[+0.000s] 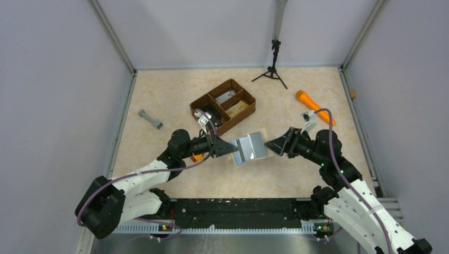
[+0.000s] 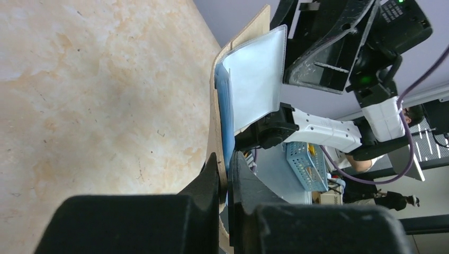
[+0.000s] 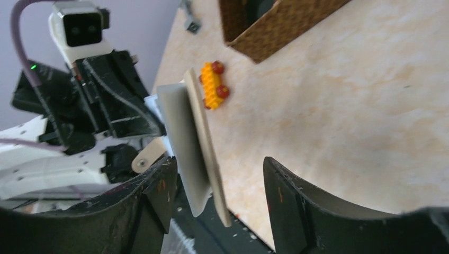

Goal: Take the credit cards out of the card holder
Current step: Remove the credit card from the card holder.

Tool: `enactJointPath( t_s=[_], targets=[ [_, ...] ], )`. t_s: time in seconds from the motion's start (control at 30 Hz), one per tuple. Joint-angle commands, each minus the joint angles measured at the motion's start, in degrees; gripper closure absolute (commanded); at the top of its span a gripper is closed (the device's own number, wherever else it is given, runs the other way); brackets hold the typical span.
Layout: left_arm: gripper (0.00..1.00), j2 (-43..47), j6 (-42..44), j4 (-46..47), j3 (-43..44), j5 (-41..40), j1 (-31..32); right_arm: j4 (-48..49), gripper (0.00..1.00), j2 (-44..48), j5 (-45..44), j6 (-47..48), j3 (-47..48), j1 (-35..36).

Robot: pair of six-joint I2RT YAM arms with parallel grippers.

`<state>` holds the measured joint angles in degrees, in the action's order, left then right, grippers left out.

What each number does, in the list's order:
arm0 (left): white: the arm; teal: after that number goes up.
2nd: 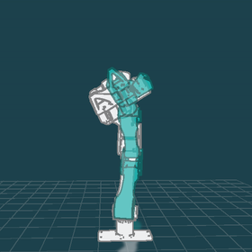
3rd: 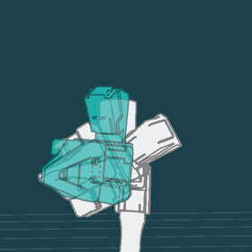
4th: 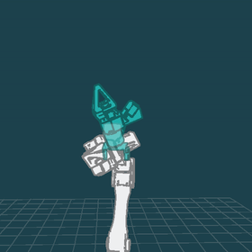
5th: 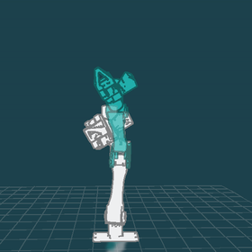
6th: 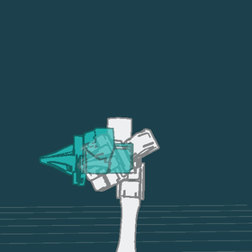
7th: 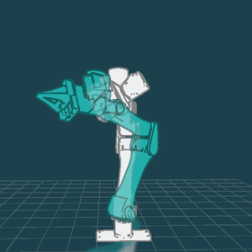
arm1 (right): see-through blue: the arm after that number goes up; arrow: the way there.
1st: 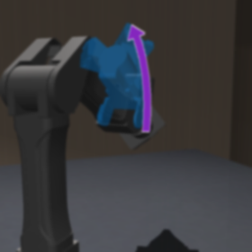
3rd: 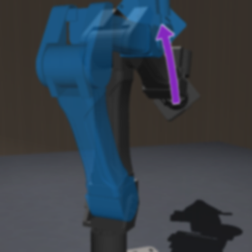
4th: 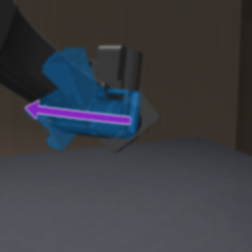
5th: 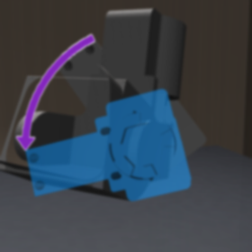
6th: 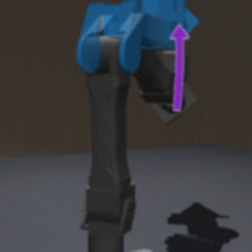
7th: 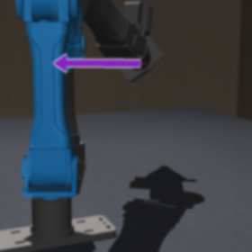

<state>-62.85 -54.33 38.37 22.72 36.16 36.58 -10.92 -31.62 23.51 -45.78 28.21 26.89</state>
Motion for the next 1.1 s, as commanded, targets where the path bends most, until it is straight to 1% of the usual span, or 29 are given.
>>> enactJointPath(
  t_s=[0.0,0.07,0.13,0.17,0.23,0.33,0.4,0.43,0.57,0.73,0.83,1.07],
  targets=[
    [1.00,1.9,-0.3,1.6,0.5,0.4,-1.0,-14.5,0.36,-0.4,-12.6,11.4,9.1,0.4],
    [1.00,2.3,0.0,0.2,0.7,-0.1,-1.3,-17.7,0.36,0.0,-14.3,14.2,11.9,0.5],
    [1.00,2.3,0.7,-1.9,1.2,-0.8,-1.2,-18.0,0.40,0.8,-12.6,16.0,14.2,0.4],
    [1.00,2.3,1.2,-3.7,1.6,-1.2,-1.3,-17.7,0.44,1.2,-11.1,16.4,14.8,0.4],
    [1.00,2.0,1.9,-6.0,2.4,-2.0,-1.3,-15.4,0.52,1.6,-5.3,16.7,15.0,0.4],
    [1.00,0.9,2.0,-7.9,3.4,-2.6,-1.3,-9.8,0.58,0.0,7.2,14.0,13.5,0.5],
    [1.00,-0.1,1.5,-7.9,4.1,-2.2,-1.3,-5.3,0.59,-1.3,12.5,11.2,11.7,0.6],
    [1.00,-0.6,1.3,-7.7,4.4,-1.8,-1.3,-3.3,0.60,-1.8,13.4,10.2,10.8,0.9],
    [1.00,-2.3,-0.4,-4.6,4.6,-0.3,-1.2,2.0,0.61,-2.8,12.7,7.6,7.9,3.1],
    [1.00,-4.6,-3.6,1.9,4.3,2.5,-1.3,4.2,0.57,-7.4,9.7,7.5,7.0,7.4],
    [1.00,-5.9,-5.0,4.9,4.4,3.9,-1.2,3.2,0.50,-10.1,6.9,8.5,7.5,9.6],
    [1.00,-6.8,-8.1,11.2,4.2,7.4,-1.3,-2.5,0.44,-12.9,-3.4,10.3,7.4,9.8]
  ],
)
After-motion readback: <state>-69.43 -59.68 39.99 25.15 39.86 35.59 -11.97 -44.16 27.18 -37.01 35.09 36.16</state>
